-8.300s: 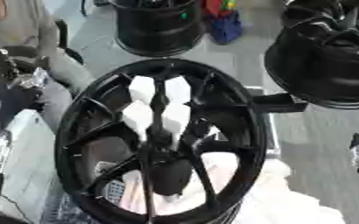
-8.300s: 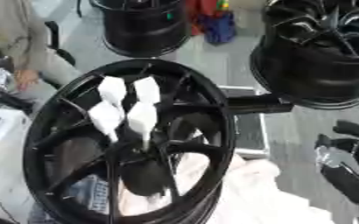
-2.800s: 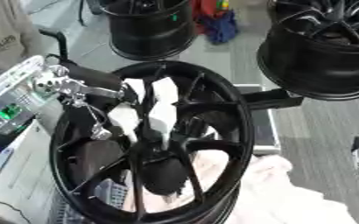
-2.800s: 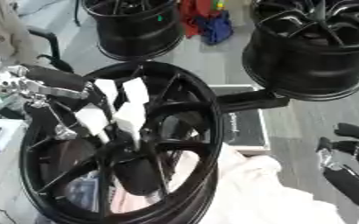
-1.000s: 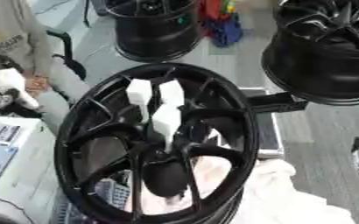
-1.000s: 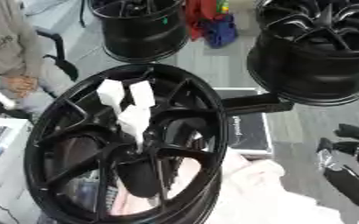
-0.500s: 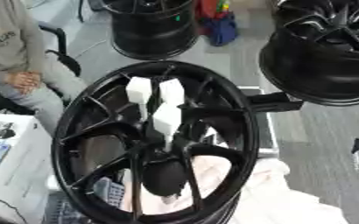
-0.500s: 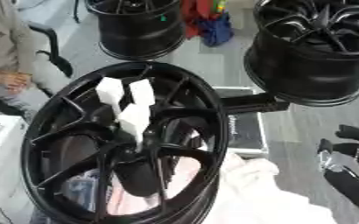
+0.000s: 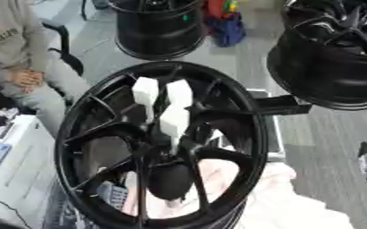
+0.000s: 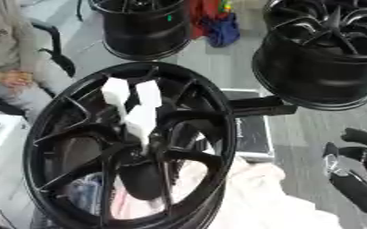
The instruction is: Pull the pin out of the wheel hub.
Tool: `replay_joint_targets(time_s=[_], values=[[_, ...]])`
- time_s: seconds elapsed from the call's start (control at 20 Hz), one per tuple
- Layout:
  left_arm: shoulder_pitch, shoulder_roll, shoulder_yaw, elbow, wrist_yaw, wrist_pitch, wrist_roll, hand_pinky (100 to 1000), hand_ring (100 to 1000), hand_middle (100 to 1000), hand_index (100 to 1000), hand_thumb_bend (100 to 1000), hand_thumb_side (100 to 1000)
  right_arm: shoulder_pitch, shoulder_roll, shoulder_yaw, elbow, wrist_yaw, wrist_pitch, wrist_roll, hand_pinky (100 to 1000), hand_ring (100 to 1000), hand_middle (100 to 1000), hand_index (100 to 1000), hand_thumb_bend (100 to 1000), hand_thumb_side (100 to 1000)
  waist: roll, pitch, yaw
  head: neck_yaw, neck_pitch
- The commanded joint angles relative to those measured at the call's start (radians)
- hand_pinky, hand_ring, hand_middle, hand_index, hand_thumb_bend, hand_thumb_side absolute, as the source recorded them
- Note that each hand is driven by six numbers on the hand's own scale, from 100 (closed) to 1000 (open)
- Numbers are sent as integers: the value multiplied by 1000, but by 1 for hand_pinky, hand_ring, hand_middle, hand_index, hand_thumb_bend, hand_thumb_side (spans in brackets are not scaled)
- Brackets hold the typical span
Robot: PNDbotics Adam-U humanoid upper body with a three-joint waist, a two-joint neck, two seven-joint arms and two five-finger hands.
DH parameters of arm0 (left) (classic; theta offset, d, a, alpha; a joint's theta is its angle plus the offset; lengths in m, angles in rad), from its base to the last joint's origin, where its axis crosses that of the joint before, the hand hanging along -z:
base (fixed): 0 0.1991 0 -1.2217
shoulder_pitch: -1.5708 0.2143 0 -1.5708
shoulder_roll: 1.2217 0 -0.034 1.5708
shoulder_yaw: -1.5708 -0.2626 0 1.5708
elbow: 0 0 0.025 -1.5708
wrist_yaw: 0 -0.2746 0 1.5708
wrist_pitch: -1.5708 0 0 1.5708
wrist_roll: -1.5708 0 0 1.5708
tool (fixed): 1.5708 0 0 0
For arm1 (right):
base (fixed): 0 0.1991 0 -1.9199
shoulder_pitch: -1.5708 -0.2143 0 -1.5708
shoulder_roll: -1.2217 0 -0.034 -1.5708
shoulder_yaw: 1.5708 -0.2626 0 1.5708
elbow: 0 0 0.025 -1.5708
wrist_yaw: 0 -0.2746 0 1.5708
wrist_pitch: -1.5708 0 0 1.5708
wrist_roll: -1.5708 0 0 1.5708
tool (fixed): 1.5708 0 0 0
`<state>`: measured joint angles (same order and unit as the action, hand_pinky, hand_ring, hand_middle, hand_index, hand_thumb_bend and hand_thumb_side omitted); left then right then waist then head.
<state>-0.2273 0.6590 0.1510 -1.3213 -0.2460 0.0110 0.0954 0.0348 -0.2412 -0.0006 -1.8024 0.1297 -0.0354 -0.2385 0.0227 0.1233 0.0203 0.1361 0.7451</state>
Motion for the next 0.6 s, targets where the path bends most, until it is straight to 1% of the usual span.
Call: replay_joint_targets(time_s=[0.05,0.15,0.3,0.45,0.6], values=[[12,-67,32,-150,95,-16,87,605,623,693,735,422,270,-12,-4,-7,-17,-4,0,-3,726,592,652,743,225,100,-1,-7,2,-1,-11],[26,-133,40,-226,128,-18,117,602,621,688,730,418,264,-14,-1,-7,-17,-5,0,-2,726,592,652,743,225,100,-4,-6,2,-3,-13],[37,-224,55,-303,156,-14,154,594,614,676,717,403,242,-14,2,-6,-17,-6,-1,-2,727,592,652,743,223,100,-7,-5,5,1,-13],[43,-294,65,-337,162,-9,176,594,615,677,717,399,240,-16,4,-6,-17,-7,-1,-2,727,592,652,743,223,100,-9,-4,7,1,-15],[44,-335,70,-352,160,-7,188,595,615,675,715,396,234,-17,4,-6,-17,-8,-1,-2,726,592,652,743,223,100,-9,-3,8,2,-13]])
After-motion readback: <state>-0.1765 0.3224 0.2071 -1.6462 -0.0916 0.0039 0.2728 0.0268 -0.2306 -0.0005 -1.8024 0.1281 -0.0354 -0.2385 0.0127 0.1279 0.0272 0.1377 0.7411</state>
